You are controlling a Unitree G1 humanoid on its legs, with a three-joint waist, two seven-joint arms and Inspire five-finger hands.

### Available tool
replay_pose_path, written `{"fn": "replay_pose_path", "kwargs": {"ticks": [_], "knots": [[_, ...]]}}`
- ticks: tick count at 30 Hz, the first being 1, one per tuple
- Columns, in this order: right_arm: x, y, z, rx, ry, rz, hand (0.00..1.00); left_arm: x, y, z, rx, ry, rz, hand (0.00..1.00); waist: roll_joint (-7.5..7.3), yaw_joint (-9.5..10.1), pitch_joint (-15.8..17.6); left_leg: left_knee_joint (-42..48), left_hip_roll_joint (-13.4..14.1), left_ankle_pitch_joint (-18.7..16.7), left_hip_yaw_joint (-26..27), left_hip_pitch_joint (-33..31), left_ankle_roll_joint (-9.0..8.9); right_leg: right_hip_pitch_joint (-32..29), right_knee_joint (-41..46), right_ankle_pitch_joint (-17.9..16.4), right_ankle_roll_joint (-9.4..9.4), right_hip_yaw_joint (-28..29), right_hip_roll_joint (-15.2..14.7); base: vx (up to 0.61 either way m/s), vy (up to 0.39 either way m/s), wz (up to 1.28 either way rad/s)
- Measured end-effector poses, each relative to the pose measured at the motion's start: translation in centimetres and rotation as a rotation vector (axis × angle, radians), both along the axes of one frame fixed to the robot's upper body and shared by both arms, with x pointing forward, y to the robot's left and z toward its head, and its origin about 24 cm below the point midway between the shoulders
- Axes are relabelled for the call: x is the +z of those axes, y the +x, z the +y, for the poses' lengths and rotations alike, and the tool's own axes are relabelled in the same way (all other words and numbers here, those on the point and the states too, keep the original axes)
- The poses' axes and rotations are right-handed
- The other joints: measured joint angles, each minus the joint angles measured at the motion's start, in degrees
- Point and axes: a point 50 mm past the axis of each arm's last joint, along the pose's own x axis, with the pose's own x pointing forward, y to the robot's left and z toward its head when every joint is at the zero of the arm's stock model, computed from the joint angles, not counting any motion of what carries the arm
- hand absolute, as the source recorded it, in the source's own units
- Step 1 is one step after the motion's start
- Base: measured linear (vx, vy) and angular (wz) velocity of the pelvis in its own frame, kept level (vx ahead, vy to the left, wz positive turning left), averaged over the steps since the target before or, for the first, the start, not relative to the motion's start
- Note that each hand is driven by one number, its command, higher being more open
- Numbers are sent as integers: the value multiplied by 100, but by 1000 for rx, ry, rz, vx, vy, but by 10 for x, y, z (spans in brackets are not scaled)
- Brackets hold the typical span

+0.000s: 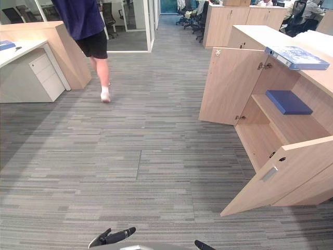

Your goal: Walk over to the cabinet, pick up the folder, carry it to the office cabinet, place the folder inside the office cabinet, then close the office cabinet door

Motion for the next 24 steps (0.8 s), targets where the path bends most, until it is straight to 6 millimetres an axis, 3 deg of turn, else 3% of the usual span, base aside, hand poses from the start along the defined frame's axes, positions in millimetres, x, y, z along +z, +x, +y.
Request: {"fn": "replay_pose_path", "kwargs": {"ticks": [9, 22, 24], "knots": [[0, -1, 0, -9, 2, 4, 100, -2, -8, 1, 59, -39, 10, 100, 9, 5, -19, 2, 19, -15, 89, 20, -20, -1, 28, 0, 0, 97, 19, -21, -7, -5], [-1, -5, 1, -83, 7, 12, 100, 0, -6, 4, 48, 25, 9, 100, -29, 5, -50, -14, 22, -19, -51, -137, -26, -85, -8, -65, -48, -63, 29, -8, -14, 6], [-1, -5, 2, -123, 10, 9, 100, 1, -2, 6, 60, 35, -5, 100, -67, 4, -11, 697, 74, -426, -40, -563, -89, -339, 361, -295, -111, -59, 39, -26, -39, -2]]}}
